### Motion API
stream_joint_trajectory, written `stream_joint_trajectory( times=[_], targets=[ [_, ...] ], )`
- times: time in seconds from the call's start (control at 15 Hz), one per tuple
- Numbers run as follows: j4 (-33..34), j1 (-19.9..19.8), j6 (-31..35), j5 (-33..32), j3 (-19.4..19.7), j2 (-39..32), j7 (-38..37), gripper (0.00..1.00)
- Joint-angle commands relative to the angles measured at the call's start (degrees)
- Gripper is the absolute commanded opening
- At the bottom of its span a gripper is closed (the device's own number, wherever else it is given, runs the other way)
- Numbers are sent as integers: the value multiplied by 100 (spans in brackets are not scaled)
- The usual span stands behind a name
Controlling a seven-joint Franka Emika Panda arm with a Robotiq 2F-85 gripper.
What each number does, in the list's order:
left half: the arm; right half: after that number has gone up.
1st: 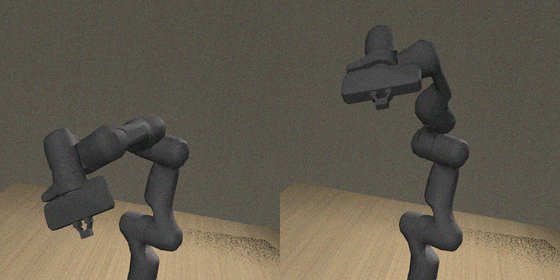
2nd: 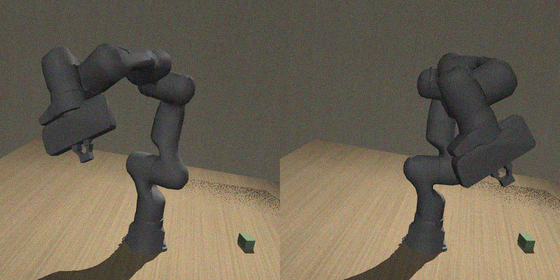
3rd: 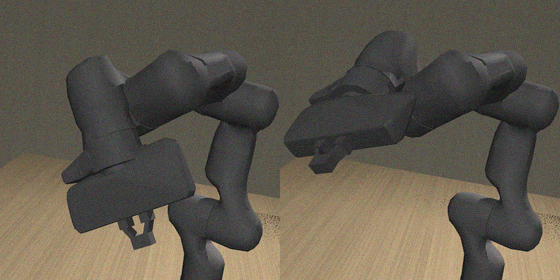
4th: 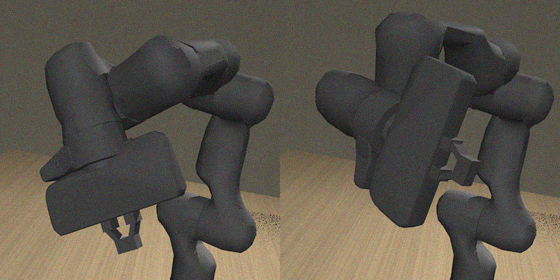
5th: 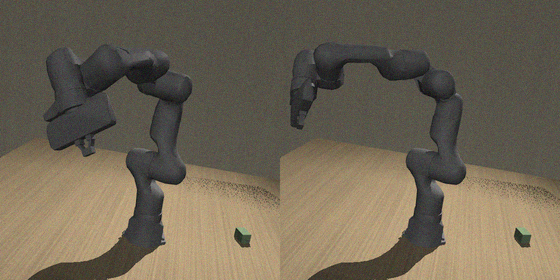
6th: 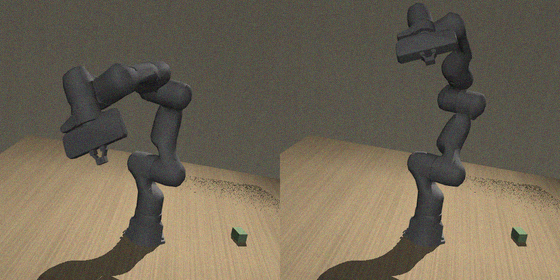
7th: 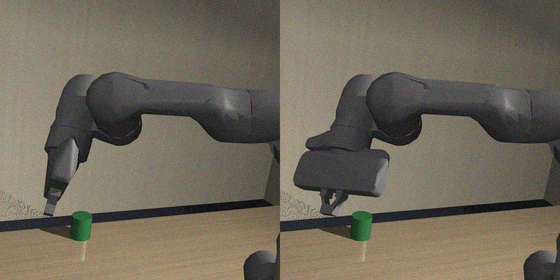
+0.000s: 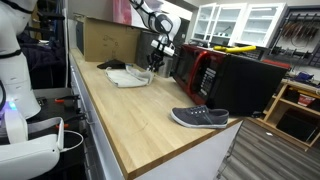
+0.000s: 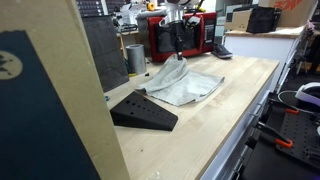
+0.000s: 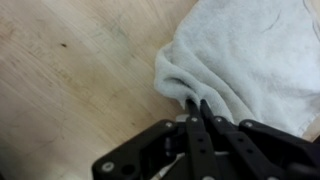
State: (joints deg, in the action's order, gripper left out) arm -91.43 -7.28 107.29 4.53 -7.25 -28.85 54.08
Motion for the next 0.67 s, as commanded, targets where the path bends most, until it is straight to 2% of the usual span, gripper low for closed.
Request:
stream_joint_trajectory(
  times=[0.0, 0.6],
  targets=[
    [-1217, -98, 251, 234, -22, 1006, 735, 1],
    [-3190, 54, 328, -66, 372, 2458, 2624, 1]
  ],
)
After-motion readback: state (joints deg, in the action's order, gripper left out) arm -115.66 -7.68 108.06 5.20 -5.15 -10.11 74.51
